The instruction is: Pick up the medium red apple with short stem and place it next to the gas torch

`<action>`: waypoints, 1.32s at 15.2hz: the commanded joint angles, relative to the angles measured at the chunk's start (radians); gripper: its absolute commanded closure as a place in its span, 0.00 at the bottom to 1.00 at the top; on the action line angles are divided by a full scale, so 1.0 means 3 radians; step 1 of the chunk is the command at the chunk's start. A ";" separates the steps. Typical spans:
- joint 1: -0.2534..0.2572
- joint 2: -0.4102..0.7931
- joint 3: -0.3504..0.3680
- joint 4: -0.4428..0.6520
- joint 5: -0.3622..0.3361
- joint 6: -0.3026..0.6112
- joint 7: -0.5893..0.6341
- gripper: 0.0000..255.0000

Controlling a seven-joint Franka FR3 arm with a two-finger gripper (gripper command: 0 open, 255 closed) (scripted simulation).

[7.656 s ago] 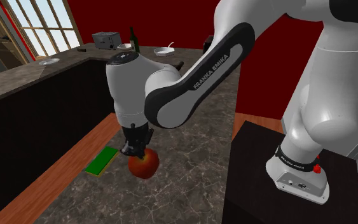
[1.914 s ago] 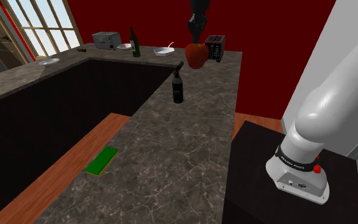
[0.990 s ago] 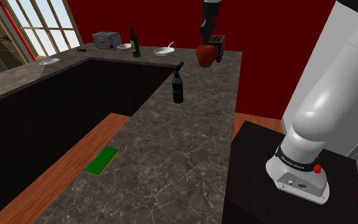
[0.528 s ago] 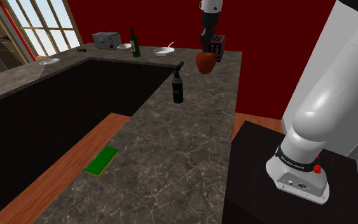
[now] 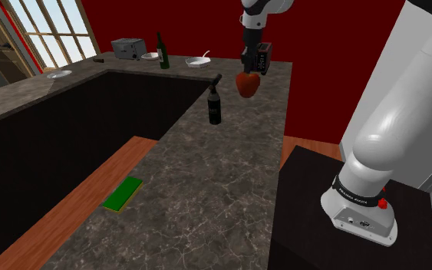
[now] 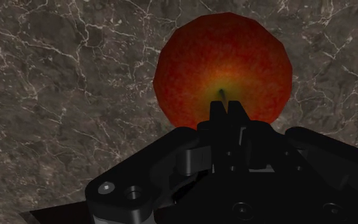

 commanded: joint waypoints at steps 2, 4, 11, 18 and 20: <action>-0.0002 0.0021 -0.0004 -0.0109 0.0005 0.0131 -0.0013 1.00; -0.0002 0.0037 -0.0005 -0.0182 0.0010 0.0220 -0.0019 1.00; -0.0002 0.0114 -0.0008 -0.0415 0.0029 0.0529 -0.0045 1.00; -0.0001 0.0226 -0.0012 -0.0613 0.0059 0.0837 -0.0077 1.00; -0.0001 0.0265 -0.0012 -0.0663 0.0070 0.0925 -0.0088 1.00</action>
